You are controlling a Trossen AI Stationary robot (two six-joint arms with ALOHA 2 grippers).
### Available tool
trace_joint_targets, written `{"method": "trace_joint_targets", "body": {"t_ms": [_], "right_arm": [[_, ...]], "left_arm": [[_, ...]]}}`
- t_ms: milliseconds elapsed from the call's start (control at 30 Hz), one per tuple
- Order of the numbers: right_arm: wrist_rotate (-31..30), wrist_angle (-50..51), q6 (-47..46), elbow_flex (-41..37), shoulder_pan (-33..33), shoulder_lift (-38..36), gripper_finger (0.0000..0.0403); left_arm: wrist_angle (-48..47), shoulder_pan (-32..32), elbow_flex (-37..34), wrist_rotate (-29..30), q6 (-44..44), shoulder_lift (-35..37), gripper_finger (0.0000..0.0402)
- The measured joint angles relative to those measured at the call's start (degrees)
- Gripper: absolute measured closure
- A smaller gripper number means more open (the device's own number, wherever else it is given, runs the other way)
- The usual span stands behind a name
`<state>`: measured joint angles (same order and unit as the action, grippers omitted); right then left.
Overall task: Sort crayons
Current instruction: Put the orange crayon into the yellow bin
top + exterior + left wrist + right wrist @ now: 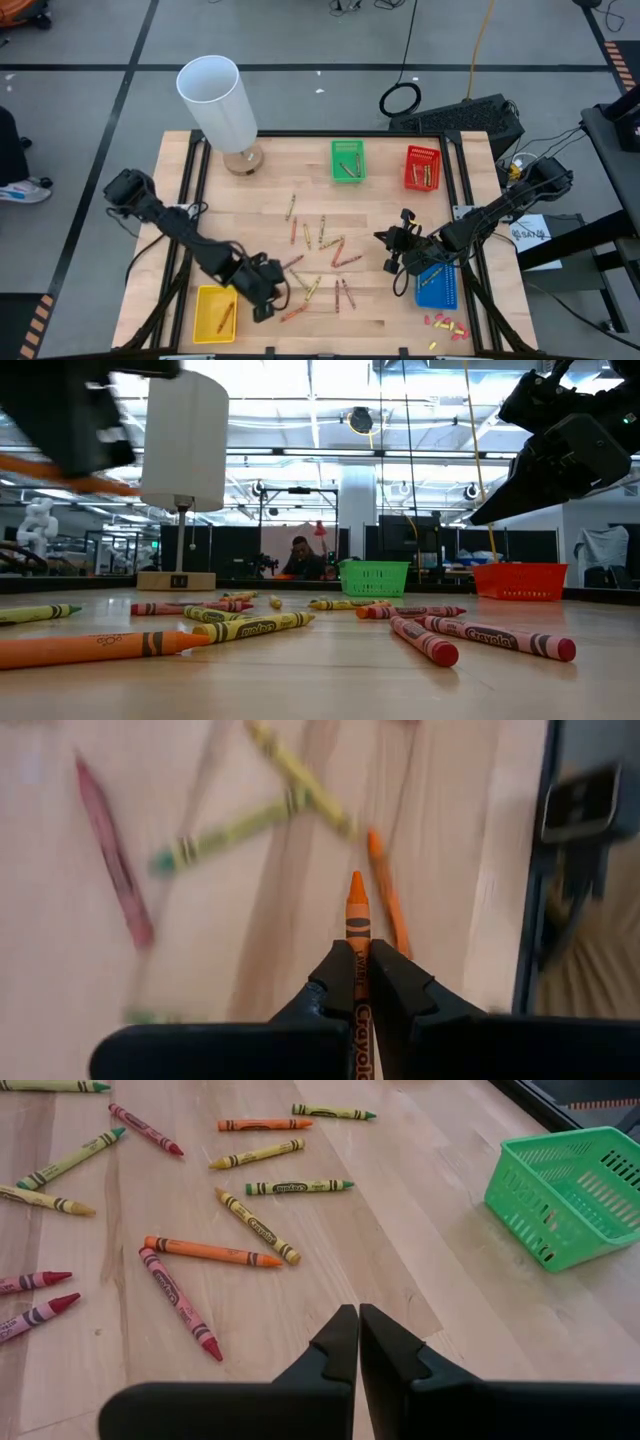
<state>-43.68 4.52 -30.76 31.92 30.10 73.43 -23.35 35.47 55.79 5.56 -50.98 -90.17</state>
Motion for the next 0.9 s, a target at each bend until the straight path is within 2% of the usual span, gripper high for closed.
{"method": "trace_joint_targets", "body": {"t_ms": [200,400,700,900], "right_arm": [[-0.1,0.0,0.8,0.0,0.0,0.0,0.0403],[0.0,0.0,0.7,0.0,0.0,0.0,0.0403],[0.2,0.0,0.1,0.0,0.0,0.0,0.0403],[0.1,0.0,0.1,0.0,0.0,0.0,0.0403]], "left_arm": [[-6.2,6.3,0.0,-1.9,-11.8,0.0,0.0391],[-6.6,12.0,0.0,-3.7,-21.6,0.2,0.0391],[-9.0,19.6,0.0,-0.6,-30.9,0.3,0.0391],[-15.3,22.9,0.0,4.7,-34.5,0.3,0.0391]]}}
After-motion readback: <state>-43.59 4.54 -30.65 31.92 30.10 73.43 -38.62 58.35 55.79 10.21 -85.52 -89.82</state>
